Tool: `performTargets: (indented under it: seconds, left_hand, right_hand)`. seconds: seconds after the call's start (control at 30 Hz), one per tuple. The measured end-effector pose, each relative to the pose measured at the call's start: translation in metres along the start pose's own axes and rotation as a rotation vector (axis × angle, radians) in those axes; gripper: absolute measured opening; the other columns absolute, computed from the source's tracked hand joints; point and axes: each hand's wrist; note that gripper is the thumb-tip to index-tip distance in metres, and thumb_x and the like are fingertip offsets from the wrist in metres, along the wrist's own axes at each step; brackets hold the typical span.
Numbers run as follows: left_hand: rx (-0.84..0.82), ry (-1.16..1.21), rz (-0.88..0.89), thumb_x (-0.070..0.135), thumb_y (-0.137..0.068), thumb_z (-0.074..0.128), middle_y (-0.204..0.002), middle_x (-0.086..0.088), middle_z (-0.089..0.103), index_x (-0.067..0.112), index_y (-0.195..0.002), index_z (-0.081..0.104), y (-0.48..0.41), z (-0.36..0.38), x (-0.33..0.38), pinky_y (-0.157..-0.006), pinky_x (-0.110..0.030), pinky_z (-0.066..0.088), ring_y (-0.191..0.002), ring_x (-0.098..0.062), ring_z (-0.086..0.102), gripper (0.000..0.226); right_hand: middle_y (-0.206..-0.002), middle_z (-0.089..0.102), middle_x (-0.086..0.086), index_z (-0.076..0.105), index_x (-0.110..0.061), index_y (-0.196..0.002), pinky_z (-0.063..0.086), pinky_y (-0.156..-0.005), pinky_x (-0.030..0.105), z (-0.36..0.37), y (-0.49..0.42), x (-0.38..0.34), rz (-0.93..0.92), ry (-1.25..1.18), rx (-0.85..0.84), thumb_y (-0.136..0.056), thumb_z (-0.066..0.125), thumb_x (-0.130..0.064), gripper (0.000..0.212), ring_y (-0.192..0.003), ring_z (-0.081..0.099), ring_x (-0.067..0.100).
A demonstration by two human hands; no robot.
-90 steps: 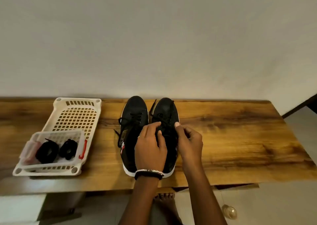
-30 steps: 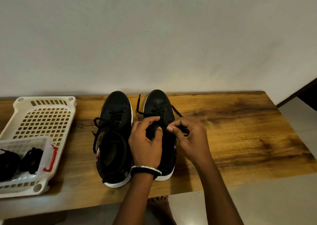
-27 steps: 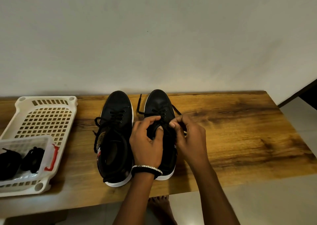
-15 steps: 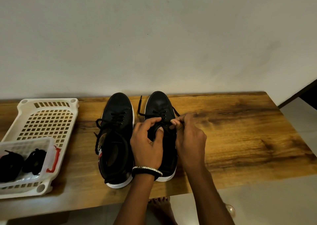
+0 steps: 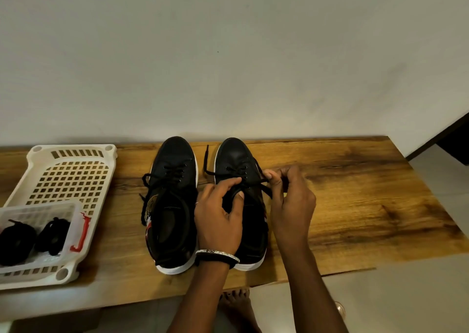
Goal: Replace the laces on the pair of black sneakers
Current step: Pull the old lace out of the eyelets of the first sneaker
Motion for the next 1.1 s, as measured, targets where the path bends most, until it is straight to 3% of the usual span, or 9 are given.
performTargets:
  seconds: [0.1, 0.2, 0.37, 0.57, 0.73, 0.83, 0.93, 1.03, 1.1]
  left_hand:
    - [-0.005, 0.014, -0.006, 0.016, -0.087, 0.072, -0.105, 0.009, 0.064, 0.027, -0.112, 0.073, 0.001, -0.001, -0.001, -0.081, -0.004, 0.043, -0.099, -0.004, 0.061, 0.027]
    - [-0.005, 0.017, -0.01, 0.017, -0.088, 0.072, -0.106, 0.009, 0.064, 0.025, -0.112, 0.073, 0.003, -0.003, -0.002, -0.081, -0.002, 0.042, -0.099, -0.001, 0.06, 0.025]
    - [-0.019, 0.01, -0.013, 0.021, -0.09, 0.071, -0.108, 0.008, 0.066, 0.025, -0.115, 0.072, 0.007, -0.007, -0.002, -0.085, -0.01, 0.047, -0.101, -0.003, 0.061, 0.025]
    - [-0.007, -0.03, -0.006, 0.019, -0.091, 0.069, -0.109, 0.007, 0.067, 0.026, -0.116, 0.072, 0.013, -0.009, 0.001, -0.088, -0.036, 0.056, -0.102, -0.01, 0.063, 0.026]
    - [-0.003, -0.018, -0.009, 0.017, -0.091, 0.069, -0.108, 0.006, 0.067, 0.024, -0.115, 0.072, 0.014, -0.009, -0.001, -0.087, -0.04, 0.057, -0.102, -0.011, 0.064, 0.026]
    - [-0.019, -0.037, 0.01, 0.018, -0.09, 0.069, -0.106, 0.006, 0.067, 0.022, -0.115, 0.072, 0.014, -0.008, 0.001, -0.085, -0.04, 0.057, -0.1, -0.012, 0.064, 0.026]
    - [-0.038, -0.054, 0.034, 0.02, -0.09, 0.069, -0.105, 0.005, 0.067, 0.022, -0.116, 0.071, 0.016, -0.006, 0.001, -0.085, -0.038, 0.057, -0.1, -0.013, 0.063, 0.026]
    - [-0.031, -0.034, 0.013, 0.02, -0.089, 0.07, -0.106, 0.005, 0.067, 0.022, -0.117, 0.07, 0.015, -0.005, -0.001, -0.086, -0.035, 0.056, -0.1, -0.01, 0.063, 0.028]
    - [-0.029, -0.039, 0.019, 0.02, -0.089, 0.07, -0.106, 0.005, 0.066, 0.022, -0.116, 0.071, 0.014, -0.004, -0.002, -0.086, -0.036, 0.056, -0.099, -0.01, 0.063, 0.028]
  right_hand:
    - [-0.061, 0.059, -0.006, 0.058, -0.015, -0.087, 0.047, -0.051, 0.032, -0.005, -0.002, -0.001, 0.214, -0.305, -0.168, -0.1, 0.051, -0.043, 0.032, -0.055, 0.056, 0.008]
    - [-0.057, 0.054, -0.012, 0.06, -0.017, -0.077, 0.042, -0.054, 0.024, -0.018, -0.006, -0.002, 0.295, -0.425, -0.225, -0.099, 0.058, -0.037, 0.03, -0.054, 0.05, 0.004]
    - [-0.08, 0.072, -0.007, 0.077, -0.023, -0.088, 0.047, -0.065, 0.026, -0.039, -0.007, 0.011, 0.293, -0.374, -0.474, -0.085, 0.075, -0.041, 0.018, -0.07, 0.06, 0.011]
    - [-0.082, 0.069, -0.007, 0.075, -0.025, -0.088, 0.047, -0.067, 0.019, -0.03, -0.003, 0.003, 0.207, -0.361, -0.183, -0.093, 0.071, -0.017, 0.01, -0.076, 0.061, 0.003]
    - [-0.071, 0.058, -0.007, 0.066, -0.016, -0.086, 0.047, -0.07, 0.027, -0.037, -0.011, -0.002, 0.601, -1.02, 0.081, -0.09, 0.067, -0.019, 0.005, -0.067, 0.054, 0.008]
    - [-0.091, 0.064, -0.004, 0.061, -0.019, -0.094, 0.054, -0.089, 0.033, -0.045, -0.006, 0.004, 0.752, -1.404, 0.042, -0.087, 0.067, -0.021, 0.009, -0.088, 0.063, 0.014]
    - [-0.1, 0.071, -0.023, 0.07, -0.034, -0.096, 0.044, -0.107, 0.06, -0.029, 0.041, 0.019, 0.638, -1.256, -0.177, -0.08, 0.077, -0.016, 0.025, -0.099, 0.066, -0.007]
    - [-0.086, 0.061, -0.015, 0.062, -0.027, -0.091, 0.057, -0.073, 0.031, -0.03, 0.024, 0.02, 0.672, -1.05, -0.17, -0.04, 0.101, -0.046, 0.067, -0.075, 0.058, -0.003]
    - [-0.077, 0.055, -0.007, 0.059, -0.017, -0.088, 0.049, -0.06, 0.026, -0.037, -0.006, 0.01, 0.682, -1.014, -0.085, -0.054, 0.095, -0.049, 0.059, -0.06, 0.051, 0.004]
Point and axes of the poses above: each hand's wrist, its own y-axis away from the middle knuckle, its own z-axis out of the palm, x = y × z
